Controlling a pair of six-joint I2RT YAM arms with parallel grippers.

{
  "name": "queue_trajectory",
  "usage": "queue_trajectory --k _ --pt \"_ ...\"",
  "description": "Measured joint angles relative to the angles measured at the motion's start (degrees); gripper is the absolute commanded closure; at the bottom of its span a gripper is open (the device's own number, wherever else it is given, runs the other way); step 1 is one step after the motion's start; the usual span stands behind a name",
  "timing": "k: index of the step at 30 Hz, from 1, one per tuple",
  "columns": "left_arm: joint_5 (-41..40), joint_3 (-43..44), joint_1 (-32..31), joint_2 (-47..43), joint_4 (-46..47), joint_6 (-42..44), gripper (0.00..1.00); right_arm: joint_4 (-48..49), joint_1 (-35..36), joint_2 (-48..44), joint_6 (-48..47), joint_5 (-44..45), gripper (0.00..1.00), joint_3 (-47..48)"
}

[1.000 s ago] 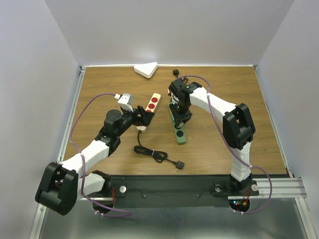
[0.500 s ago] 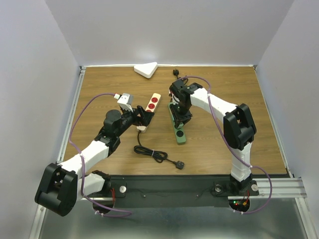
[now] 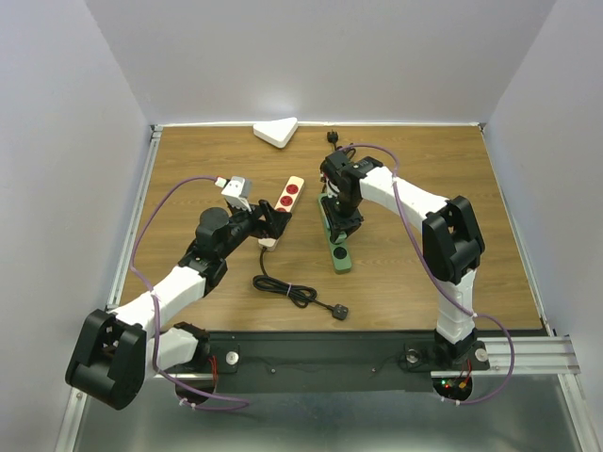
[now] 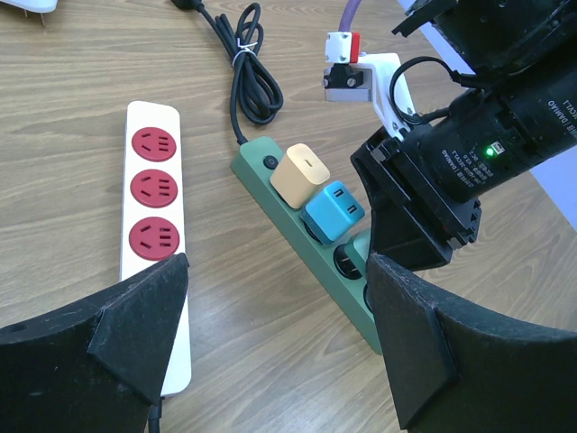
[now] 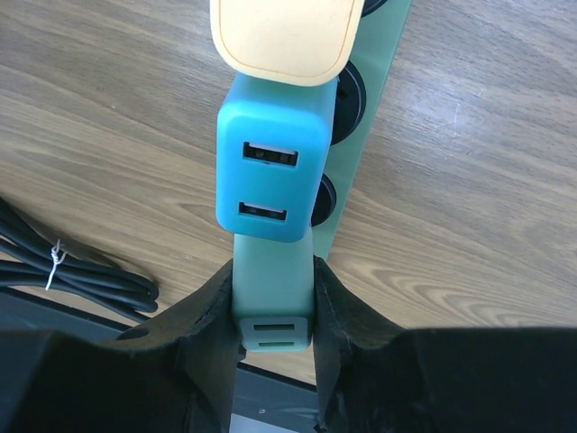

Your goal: Insert the plug

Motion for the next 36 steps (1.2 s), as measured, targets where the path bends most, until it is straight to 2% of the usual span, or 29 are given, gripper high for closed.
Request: queue_trajectory --k 18,25,36 --pt "0.9 0.0 0.0 -1.9 -0.1 -0.9 0.09 -6.6 0.7 1.2 6.2 9.7 1.0 3.7" --pt "0.9 0.0 -0.7 -2.4 -0.1 -0.9 0.09 -7.3 0.8 1.7 7.3 10.2 1.0 4.1" --pt "0.2 0.0 -0.8 -2.5 -0.8 -1.1 0.09 -9.8 2.0 1.9 8.5 7.6 0.99 9.9"
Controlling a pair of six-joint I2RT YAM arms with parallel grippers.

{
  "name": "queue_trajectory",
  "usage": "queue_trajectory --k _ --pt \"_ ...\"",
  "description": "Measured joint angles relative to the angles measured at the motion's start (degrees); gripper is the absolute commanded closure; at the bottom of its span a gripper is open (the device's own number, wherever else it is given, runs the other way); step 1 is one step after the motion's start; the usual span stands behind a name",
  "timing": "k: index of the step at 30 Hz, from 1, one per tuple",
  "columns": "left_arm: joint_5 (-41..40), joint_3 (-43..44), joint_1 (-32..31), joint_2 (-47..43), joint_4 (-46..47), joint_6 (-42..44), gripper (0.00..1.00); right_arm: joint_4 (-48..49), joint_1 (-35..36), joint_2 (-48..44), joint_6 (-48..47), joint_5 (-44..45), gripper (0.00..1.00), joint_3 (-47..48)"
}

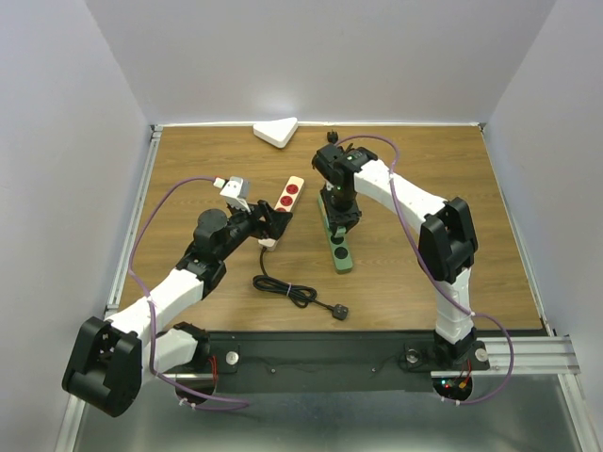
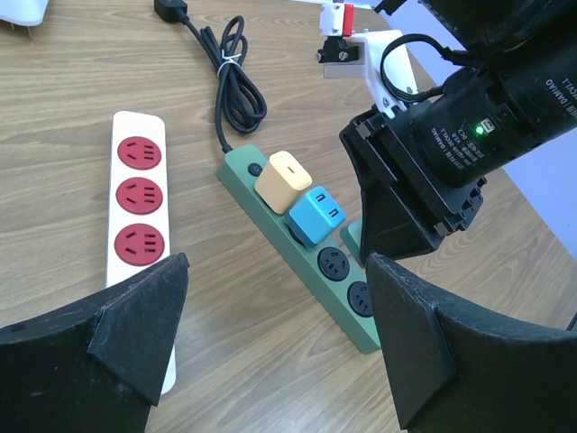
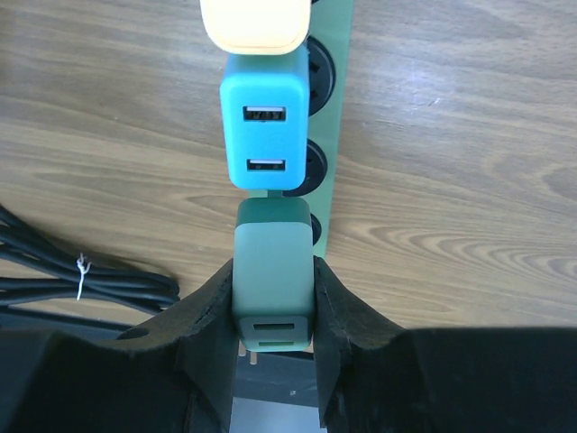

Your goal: Insert the plug

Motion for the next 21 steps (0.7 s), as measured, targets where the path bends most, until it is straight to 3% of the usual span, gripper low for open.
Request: queue_trajectory --k 21 --pt "-1.4 0.0 -0.1 -0.6 -1.5 0.0 0.09 0.4 0.0 2.8 0.0 -3.0 1.0 -1.7"
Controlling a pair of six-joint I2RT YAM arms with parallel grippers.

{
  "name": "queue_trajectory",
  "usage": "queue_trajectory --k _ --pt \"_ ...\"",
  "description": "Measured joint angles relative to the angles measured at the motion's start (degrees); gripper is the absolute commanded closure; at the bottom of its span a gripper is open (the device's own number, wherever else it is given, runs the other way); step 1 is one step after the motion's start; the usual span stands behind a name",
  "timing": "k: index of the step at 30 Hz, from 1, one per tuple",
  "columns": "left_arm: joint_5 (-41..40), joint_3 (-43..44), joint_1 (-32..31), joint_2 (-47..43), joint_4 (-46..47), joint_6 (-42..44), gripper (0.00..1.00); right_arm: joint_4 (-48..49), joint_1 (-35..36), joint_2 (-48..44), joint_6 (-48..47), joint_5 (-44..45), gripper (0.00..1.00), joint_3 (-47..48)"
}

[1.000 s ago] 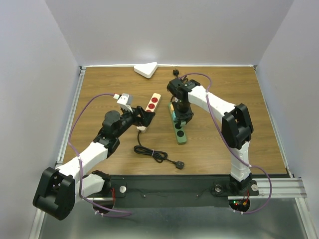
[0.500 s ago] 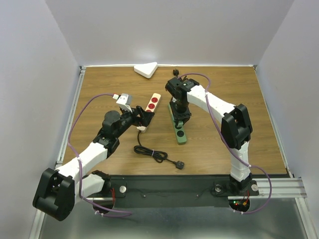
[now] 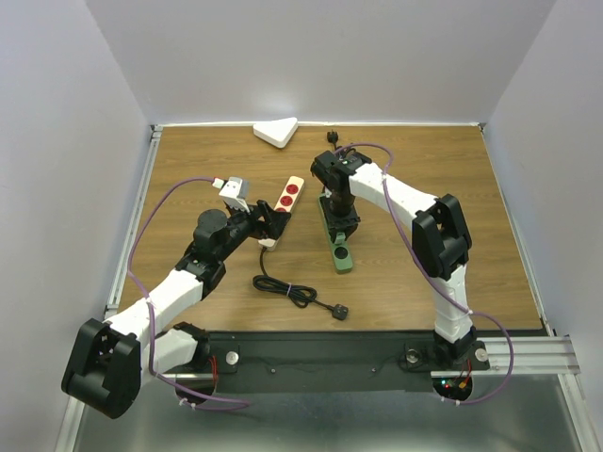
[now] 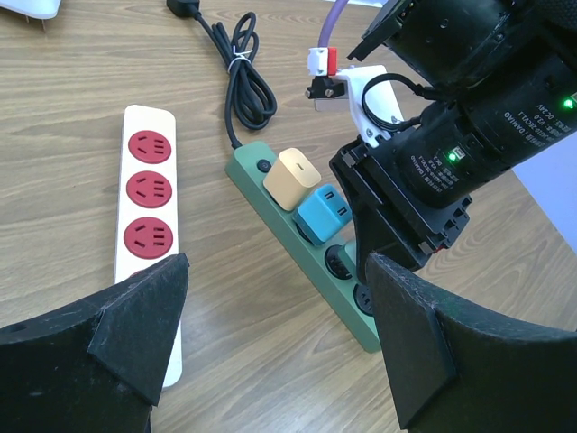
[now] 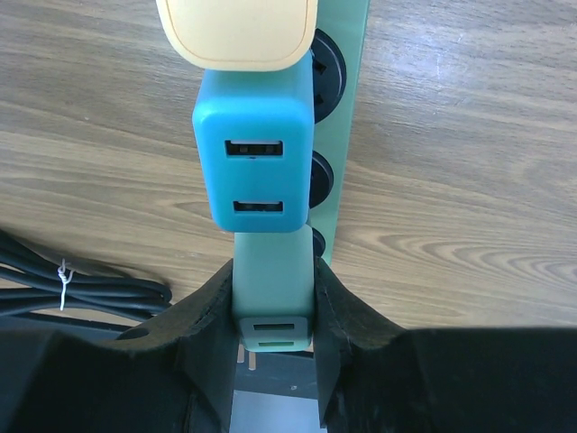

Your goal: Insert the plug

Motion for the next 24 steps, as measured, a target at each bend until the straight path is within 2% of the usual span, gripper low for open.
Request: queue_trajectory --k 24 --pt "-0.2 0.0 -0.4 0.0 -0.1 0.0 0.09 0.1 0.0 1.5 -0.3 0.9 1.0 2.2"
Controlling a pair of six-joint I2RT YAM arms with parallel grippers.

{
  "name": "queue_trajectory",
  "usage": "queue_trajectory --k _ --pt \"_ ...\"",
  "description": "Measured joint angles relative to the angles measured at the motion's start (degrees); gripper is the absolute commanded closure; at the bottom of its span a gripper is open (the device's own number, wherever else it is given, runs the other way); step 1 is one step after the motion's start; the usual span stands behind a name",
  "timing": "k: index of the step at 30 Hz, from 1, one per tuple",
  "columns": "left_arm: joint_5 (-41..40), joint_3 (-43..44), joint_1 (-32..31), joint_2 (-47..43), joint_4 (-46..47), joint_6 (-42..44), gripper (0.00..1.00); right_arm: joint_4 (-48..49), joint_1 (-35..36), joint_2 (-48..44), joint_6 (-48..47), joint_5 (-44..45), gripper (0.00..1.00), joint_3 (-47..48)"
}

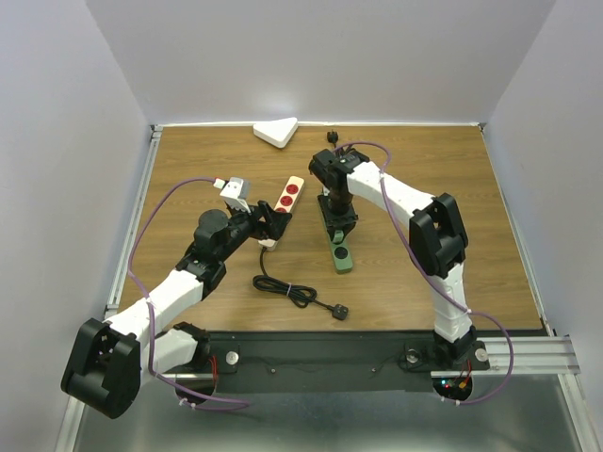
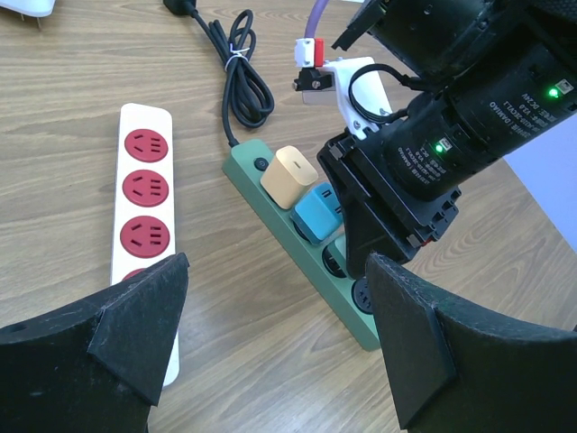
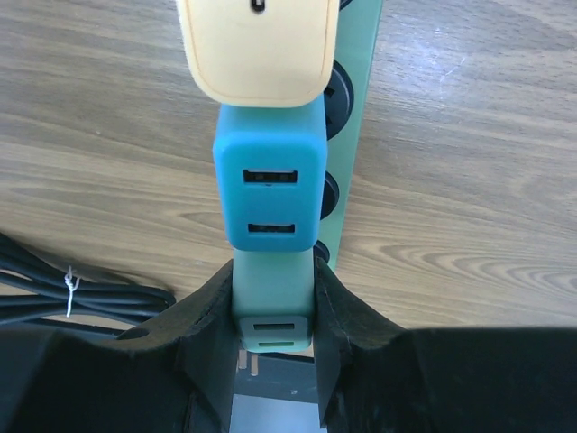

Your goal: Insert the plug

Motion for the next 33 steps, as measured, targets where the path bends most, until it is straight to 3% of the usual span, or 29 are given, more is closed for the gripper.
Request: queue_trajectory --k 33 --pt "-0.2 -0.1 -0.3 0.0 -0.2 0.1 0.09 2.2 -0.1 -0.1 -1.7 0.6 1.0 -1.7"
